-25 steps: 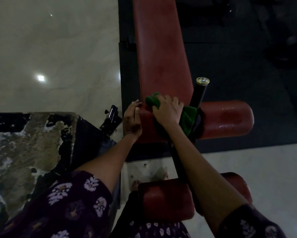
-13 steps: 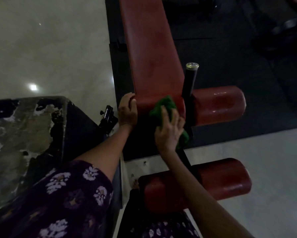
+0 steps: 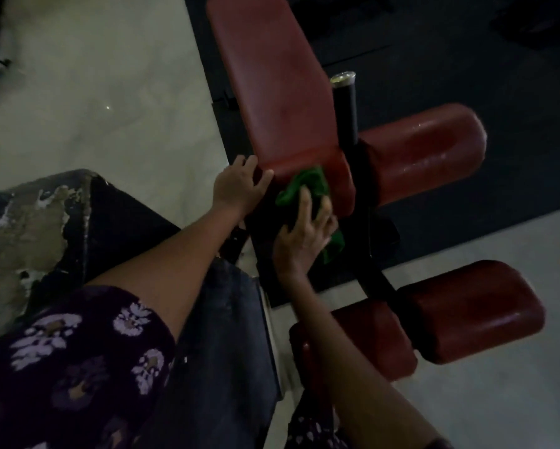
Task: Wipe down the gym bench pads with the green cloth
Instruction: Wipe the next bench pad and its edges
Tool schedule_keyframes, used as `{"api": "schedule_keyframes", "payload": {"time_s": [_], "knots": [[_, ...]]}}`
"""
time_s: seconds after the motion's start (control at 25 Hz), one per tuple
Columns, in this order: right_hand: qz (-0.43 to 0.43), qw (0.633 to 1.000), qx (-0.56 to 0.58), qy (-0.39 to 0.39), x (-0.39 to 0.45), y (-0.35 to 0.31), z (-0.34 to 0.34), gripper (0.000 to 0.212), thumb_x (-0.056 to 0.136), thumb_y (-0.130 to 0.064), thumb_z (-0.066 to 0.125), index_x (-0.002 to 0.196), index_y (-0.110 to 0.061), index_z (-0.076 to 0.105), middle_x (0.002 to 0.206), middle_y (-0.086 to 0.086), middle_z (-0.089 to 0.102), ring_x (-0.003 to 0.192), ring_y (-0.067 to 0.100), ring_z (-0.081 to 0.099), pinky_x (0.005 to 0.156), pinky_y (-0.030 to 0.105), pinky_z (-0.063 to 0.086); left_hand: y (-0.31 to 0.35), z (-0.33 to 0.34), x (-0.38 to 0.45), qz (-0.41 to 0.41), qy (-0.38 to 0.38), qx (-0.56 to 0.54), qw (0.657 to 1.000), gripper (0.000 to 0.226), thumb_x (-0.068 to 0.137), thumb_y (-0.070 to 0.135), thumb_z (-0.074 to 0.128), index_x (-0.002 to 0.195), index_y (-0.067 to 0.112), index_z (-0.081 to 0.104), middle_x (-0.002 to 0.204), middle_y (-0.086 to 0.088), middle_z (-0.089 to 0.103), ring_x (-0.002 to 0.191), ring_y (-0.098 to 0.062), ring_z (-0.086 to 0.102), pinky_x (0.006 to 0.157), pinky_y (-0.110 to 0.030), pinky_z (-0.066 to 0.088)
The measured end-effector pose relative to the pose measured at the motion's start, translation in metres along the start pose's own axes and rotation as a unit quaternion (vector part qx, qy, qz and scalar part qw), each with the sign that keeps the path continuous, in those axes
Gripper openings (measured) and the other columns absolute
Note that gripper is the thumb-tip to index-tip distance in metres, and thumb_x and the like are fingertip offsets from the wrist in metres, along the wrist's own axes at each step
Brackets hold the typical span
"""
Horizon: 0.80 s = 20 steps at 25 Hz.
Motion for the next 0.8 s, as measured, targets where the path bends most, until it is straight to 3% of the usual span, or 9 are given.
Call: {"api": "schedule_keyframes", "payload": {"time_s": [0.08,0.16,0.28,0.36,0.52,0.68,0.72,0.8], "knots": [[0.007,0.997,0.057,-0.043,-0.038,-0.012,0.018,0.060,0.077,-0.019,0.058,0.131,-0.030,0.033,0.140,0.013,0.028,0.117,0.035,0.030,0.085,0.055,0.047,0.004,-0.008,0.013,-0.015,-0.046,0.045,0.998,0.048,0.096,0.047,0.039,0.117,0.005,0.049,0.118,-0.016,0.053,0.102,-0.035,0.054,0.075,-0.035,0.036],[0.068,0.985,0.142,-0.063,-0.042,-0.010,0.019,0.049,0.083,-0.031,0.045,0.129,-0.031,0.028,0.141,0.020,0.028,0.122,0.038,0.033,0.089,0.050,0.046,0.010,-0.006,0.019,-0.023,-0.063,0.064,0.996,0.051,0.096,0.049,0.037,0.117,0.004,0.047,0.120,-0.017,0.051,0.104,-0.035,0.053,0.079,-0.037,0.037],[0.156,0.963,0.195,0.107,0.004,0.020,-0.005,0.045,0.088,-0.026,0.047,0.131,-0.015,0.044,0.131,0.025,0.037,0.116,0.042,0.042,0.091,0.042,0.041,0.012,0.006,0.010,-0.024,-0.026,0.010,0.999,0.055,0.096,0.051,0.036,0.122,0.003,0.042,0.126,-0.017,0.048,0.107,-0.036,0.053,0.081,-0.038,0.038],[0.227,0.936,0.212,0.163,0.034,0.046,-0.014,0.043,0.093,-0.019,0.051,0.134,-0.009,0.045,0.133,0.020,0.038,0.117,0.038,0.042,0.094,0.042,0.040,0.013,0.007,0.006,0.016,0.006,0.001,1.000,0.055,0.096,0.054,0.036,0.127,0.008,0.045,0.128,-0.013,0.050,0.109,-0.033,0.054,0.082,-0.035,0.039],[0.251,0.916,0.271,0.158,-0.002,0.033,0.011,0.050,0.092,-0.015,0.052,0.140,-0.011,0.039,0.140,0.015,0.037,0.125,0.030,0.041,0.099,0.034,0.037,0.017,0.009,0.008,0.031,-0.004,0.018,0.999,0.072,0.083,0.068,0.023,0.129,0.021,0.051,0.127,-0.006,0.057,0.110,-0.027,0.056,0.083,-0.032,0.038],[0.383,0.819,0.425,0.049,-0.090,-0.017,0.058,0.051,0.092,-0.011,0.051,0.141,-0.017,0.036,0.137,0.001,0.040,0.128,0.018,0.042,0.110,0.031,0.034,0.013,0.010,0.006,0.020,0.003,0.027,0.999,0.076,0.080,0.071,0.019,0.128,0.024,0.052,0.123,-0.003,0.059,0.108,-0.025,0.056,0.080,-0.031,0.037],[0.399,0.802,0.441,0.051,-0.088,-0.015,0.058,0.050,0.093,-0.005,0.050,0.140,-0.016,0.037,0.137,0.003,0.042,0.126,0.016,0.043,0.108,0.022,0.033,0.013,0.009,0.006,0.020,0.004,0.029,0.999,0.074,0.081,0.070,0.020,0.129,0.023,0.052,0.125,-0.003,0.059,0.110,-0.024,0.056,0.081,-0.031,0.037],[0.409,0.806,0.413,0.107,-0.059,0.008,0.050,0.052,0.090,0.005,0.045,0.139,-0.011,0.038,0.138,0.009,0.045,0.125,0.018,0.044,0.098,0.007,0.028,0.013,0.007,0.006,0.025,0.006,0.027,0.999,0.073,0.081,0.068,0.021,0.130,0.023,0.051,0.126,-0.002,0.058,0.111,-0.024,0.055,0.083,-0.030,0.036]]}}
Point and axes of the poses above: each hand's wrist, its own x-axis towards the middle knuckle, its own z-axis out of the palm, y = z × x, the point moved 4 cm from there along x, towards the middle knuckle
